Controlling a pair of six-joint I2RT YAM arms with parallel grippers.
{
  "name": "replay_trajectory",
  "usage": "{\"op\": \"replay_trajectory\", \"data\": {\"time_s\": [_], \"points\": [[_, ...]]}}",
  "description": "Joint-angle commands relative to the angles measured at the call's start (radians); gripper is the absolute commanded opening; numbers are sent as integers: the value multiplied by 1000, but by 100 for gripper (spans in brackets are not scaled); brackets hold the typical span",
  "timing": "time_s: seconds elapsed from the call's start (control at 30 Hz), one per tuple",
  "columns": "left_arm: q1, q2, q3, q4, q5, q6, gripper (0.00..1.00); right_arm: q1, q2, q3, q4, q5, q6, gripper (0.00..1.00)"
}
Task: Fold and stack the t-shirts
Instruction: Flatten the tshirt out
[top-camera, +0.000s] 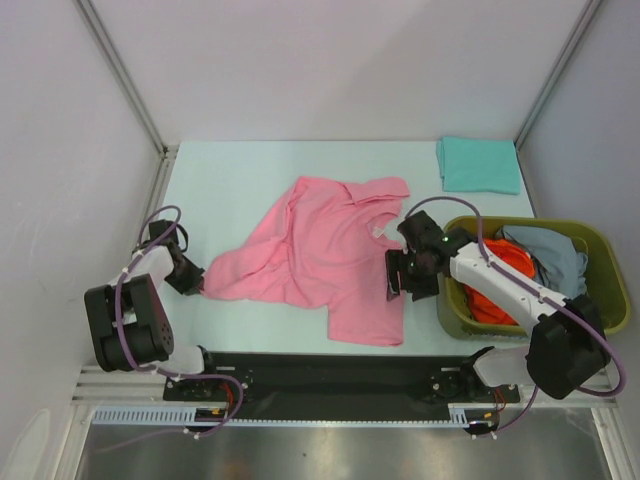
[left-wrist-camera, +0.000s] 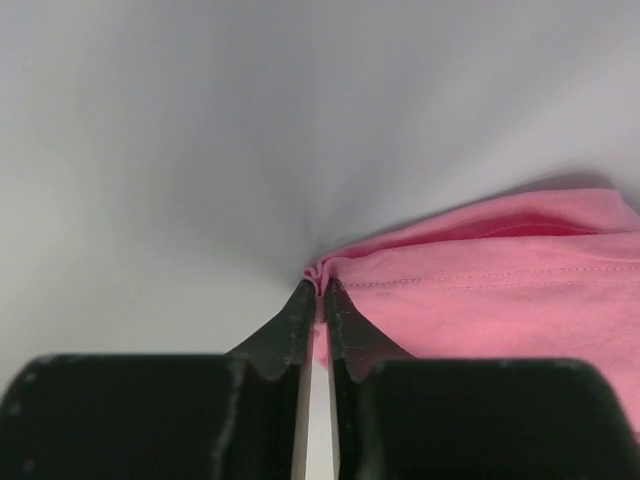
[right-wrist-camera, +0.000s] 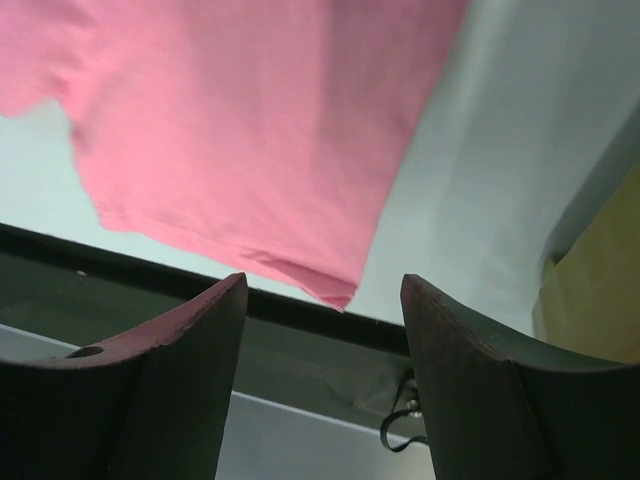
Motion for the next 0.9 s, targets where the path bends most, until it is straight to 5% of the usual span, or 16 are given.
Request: {"op": "replay_trajectory", "data": {"time_s": [0.0,0.1,0.37,0.6,0.87], "points": [[10,17,-17,55,-15,43,10,36,-31,-75,-13,-4,64,69],[9,-22,-10,41,-7,57,0,84,-42,-144,7,-2,140,64],[9,-66,-11,29,42,74,0,148,-76,-309,89,57,404,43],[9,-137,-66,44,94,62,0,165,-119,-332,93,114,693,58],[9,-169,-79,53,119,57,0,212,-170,-411,37,154,1020,45]]}}
